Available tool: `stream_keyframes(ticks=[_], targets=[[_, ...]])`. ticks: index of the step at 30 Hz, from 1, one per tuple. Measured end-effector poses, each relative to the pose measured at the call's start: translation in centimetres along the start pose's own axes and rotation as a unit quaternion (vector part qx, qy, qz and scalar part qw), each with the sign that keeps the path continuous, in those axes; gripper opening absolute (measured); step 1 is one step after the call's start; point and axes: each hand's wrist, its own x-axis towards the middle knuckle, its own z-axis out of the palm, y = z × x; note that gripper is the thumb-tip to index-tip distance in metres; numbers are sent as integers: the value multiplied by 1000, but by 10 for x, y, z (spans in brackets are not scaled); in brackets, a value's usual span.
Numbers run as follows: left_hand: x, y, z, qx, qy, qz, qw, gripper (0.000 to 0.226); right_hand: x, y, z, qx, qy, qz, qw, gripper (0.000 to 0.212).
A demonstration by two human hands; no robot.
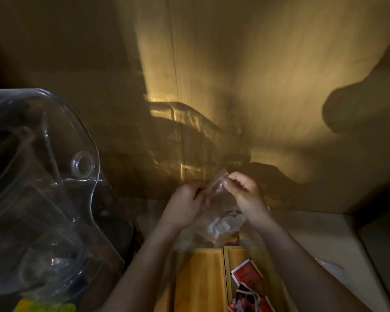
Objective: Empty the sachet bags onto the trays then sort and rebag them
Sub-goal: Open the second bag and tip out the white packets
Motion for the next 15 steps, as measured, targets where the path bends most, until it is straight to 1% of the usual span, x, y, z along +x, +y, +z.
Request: stream_keyframes(ticks=[3,5,7,8,10,12,15], targets=[[-8,12,1,-92,-121,-47,987,18,-11,-4,-13,-12,-20,5,1000,27],[-15,13,7,-205,-189,-99,955,22,-20,-6,-17,-28,-38,15,999,30],[-24,12,13,-309,-227,-146,912,19,-32,-6,-17,-30,-44,24,998,29],[-30,12,17,-341,-230,-163,897,15,-39,-6,-16,-31,-39,27,998,27],[-41,11,24,-373,-214,-191,882,12,-51,-5,-14,-30,-16,28,999,24],[-52,10,31,-386,-186,-208,879,16,-61,-2,-12,-25,10,25,999,20],[-71,8,39,-396,-155,-218,878,16,-75,4,-9,-53,18,19,998,9]])
